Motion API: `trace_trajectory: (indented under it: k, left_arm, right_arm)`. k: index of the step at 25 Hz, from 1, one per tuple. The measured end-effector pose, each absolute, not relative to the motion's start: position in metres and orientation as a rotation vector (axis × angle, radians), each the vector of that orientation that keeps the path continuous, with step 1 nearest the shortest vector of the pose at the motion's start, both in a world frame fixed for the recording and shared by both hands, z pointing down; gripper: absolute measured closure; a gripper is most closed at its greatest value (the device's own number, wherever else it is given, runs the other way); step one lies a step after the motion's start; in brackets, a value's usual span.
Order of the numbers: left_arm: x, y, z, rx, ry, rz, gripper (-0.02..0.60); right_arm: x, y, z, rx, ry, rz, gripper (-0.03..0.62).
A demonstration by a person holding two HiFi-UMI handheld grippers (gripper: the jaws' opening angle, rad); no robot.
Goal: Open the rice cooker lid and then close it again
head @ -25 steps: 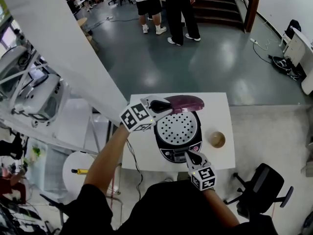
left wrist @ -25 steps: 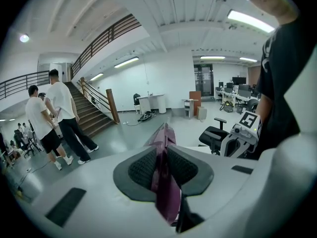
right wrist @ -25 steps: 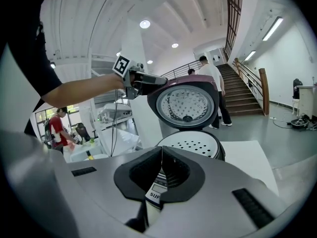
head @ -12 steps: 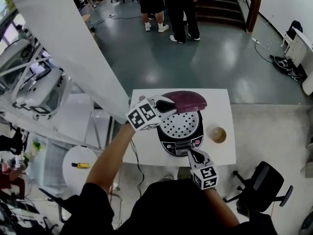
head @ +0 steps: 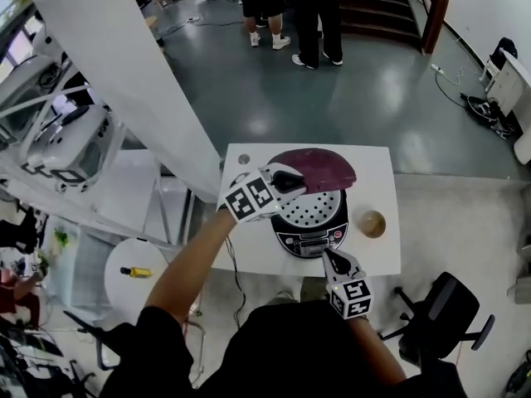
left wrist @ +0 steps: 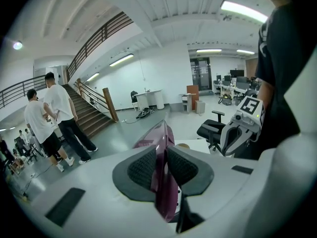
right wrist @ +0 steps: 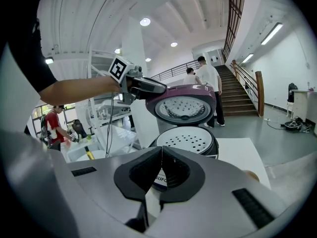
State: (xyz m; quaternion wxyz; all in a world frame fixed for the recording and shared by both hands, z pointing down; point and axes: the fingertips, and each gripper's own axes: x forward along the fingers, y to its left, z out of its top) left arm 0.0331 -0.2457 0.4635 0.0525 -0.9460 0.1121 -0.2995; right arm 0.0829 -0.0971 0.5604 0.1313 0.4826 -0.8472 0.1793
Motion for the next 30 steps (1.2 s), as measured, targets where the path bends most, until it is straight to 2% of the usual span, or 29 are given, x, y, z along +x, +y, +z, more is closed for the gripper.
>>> trace_trajectory:
  k: [30]
  left_arm:
    - [0.040,-0.214,0.498,-2.804,0.320,-0.910,0.508]
  right_arm:
    - [0.134,-0.133,0.539,1.619,-2.398,0.526,0.592]
